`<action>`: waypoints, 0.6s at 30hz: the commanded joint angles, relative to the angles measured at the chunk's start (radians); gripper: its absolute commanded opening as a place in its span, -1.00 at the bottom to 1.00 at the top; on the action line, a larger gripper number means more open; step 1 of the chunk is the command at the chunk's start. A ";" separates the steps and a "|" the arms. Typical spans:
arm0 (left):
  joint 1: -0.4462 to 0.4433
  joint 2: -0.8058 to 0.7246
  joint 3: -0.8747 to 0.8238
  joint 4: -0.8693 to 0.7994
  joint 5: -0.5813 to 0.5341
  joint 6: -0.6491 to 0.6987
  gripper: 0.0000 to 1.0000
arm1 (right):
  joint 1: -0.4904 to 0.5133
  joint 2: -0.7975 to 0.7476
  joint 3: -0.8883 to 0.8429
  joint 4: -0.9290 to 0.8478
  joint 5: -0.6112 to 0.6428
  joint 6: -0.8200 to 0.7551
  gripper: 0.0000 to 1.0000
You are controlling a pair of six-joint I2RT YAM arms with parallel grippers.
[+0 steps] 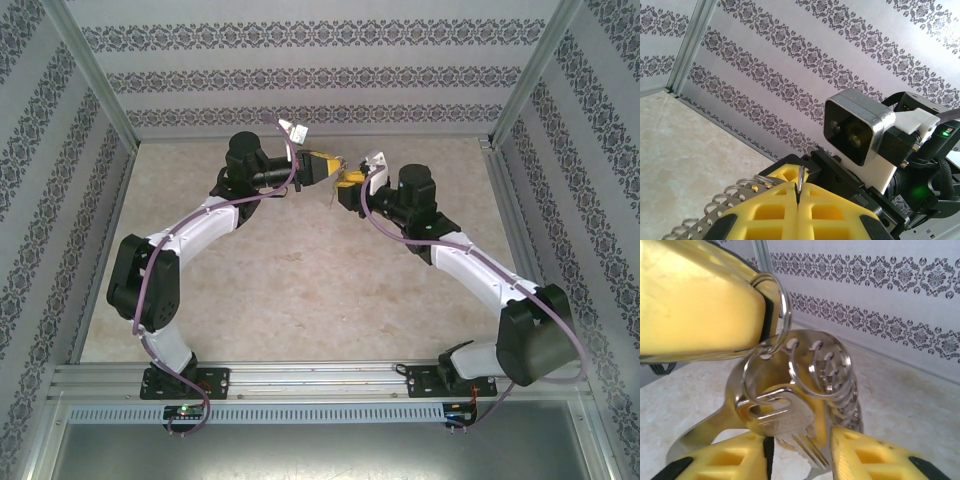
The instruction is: Put the keys on the keyring
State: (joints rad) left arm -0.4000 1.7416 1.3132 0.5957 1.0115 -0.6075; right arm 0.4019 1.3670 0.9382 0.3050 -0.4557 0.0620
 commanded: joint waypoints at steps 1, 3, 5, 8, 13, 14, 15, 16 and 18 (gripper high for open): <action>-0.011 -0.026 0.026 0.032 0.009 0.012 -1.00 | -0.004 -0.045 -0.014 -0.002 0.023 -0.027 -0.36; -0.012 -0.027 0.026 0.030 0.009 0.012 -1.00 | -0.009 -0.053 -0.018 -0.004 0.020 -0.028 -0.43; -0.012 -0.027 0.027 0.029 0.007 0.012 -1.00 | -0.014 -0.058 -0.020 -0.005 0.020 -0.026 -0.47; -0.011 -0.027 0.031 0.026 0.009 0.013 -1.00 | -0.021 -0.065 -0.020 -0.010 0.011 -0.025 -0.54; -0.011 -0.028 0.031 0.020 0.007 0.017 -1.00 | -0.032 -0.071 -0.024 -0.018 -0.016 -0.022 -0.64; -0.012 -0.028 0.032 0.020 0.007 0.019 -1.00 | -0.034 -0.072 -0.024 -0.021 -0.023 -0.023 -0.64; -0.012 -0.028 0.032 0.021 0.007 0.019 -1.00 | -0.037 -0.074 -0.026 -0.023 -0.030 -0.022 -0.64; -0.012 -0.028 0.032 0.020 0.007 0.019 -1.00 | -0.039 -0.075 -0.028 -0.023 -0.039 -0.020 -0.64; -0.012 -0.028 0.032 0.018 0.009 0.019 -1.00 | -0.041 -0.080 -0.027 -0.032 -0.060 -0.017 -0.64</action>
State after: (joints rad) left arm -0.4000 1.7416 1.3132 0.5945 1.0115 -0.6071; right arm 0.3733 1.3178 0.9245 0.2646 -0.4759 0.0483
